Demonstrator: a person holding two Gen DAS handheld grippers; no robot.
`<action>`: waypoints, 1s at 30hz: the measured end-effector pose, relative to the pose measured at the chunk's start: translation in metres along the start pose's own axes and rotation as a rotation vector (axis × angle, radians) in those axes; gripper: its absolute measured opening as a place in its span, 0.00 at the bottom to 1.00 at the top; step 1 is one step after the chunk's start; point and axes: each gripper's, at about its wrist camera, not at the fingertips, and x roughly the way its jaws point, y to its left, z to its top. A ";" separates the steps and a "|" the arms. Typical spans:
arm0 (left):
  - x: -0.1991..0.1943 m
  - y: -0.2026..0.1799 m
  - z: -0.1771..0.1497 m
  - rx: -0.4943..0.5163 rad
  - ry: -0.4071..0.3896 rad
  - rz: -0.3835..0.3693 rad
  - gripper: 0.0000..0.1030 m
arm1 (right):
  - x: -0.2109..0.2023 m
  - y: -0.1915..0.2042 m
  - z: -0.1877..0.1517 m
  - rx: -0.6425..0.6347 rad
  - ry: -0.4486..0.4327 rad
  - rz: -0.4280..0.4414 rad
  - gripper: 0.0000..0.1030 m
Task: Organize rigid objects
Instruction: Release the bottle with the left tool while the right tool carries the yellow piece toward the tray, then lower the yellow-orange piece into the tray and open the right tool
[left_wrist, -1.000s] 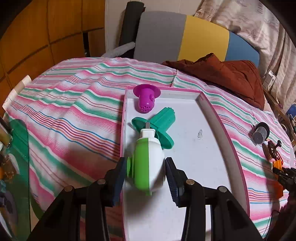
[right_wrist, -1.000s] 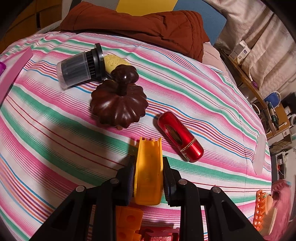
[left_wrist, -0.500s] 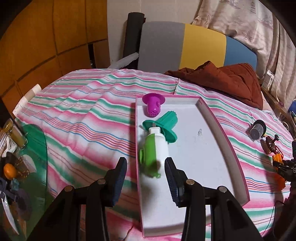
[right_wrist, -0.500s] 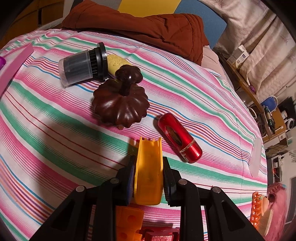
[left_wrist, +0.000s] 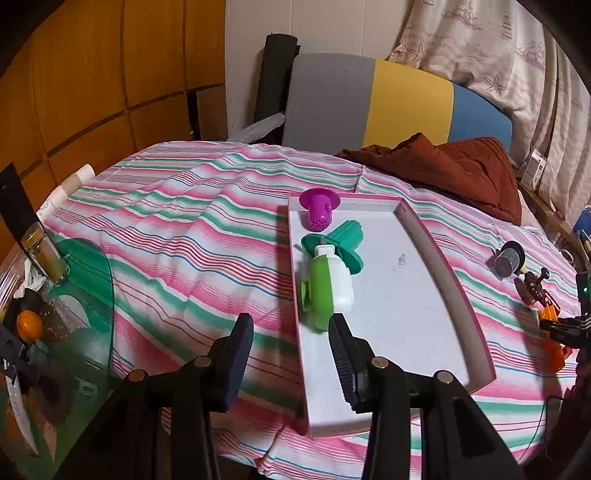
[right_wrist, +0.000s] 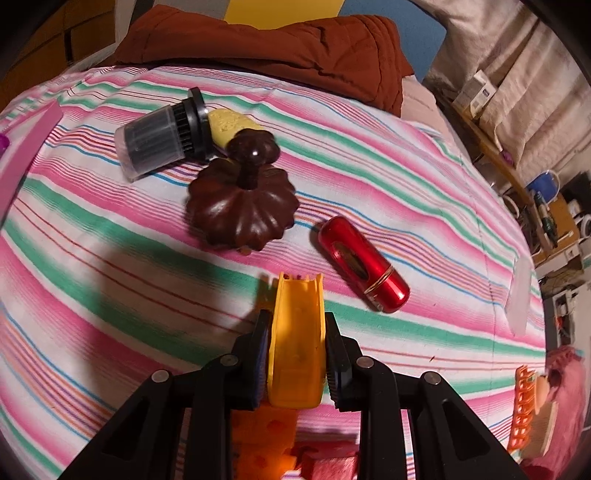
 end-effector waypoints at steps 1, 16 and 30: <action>0.000 0.001 0.000 -0.004 -0.001 -0.001 0.41 | -0.002 0.002 -0.001 0.005 0.004 0.010 0.27; 0.001 0.016 -0.010 -0.042 -0.004 -0.017 0.41 | -0.039 0.075 -0.018 0.002 -0.015 0.247 0.26; 0.004 0.034 -0.012 -0.077 -0.001 0.010 0.41 | -0.114 0.124 0.002 -0.012 -0.198 0.437 0.25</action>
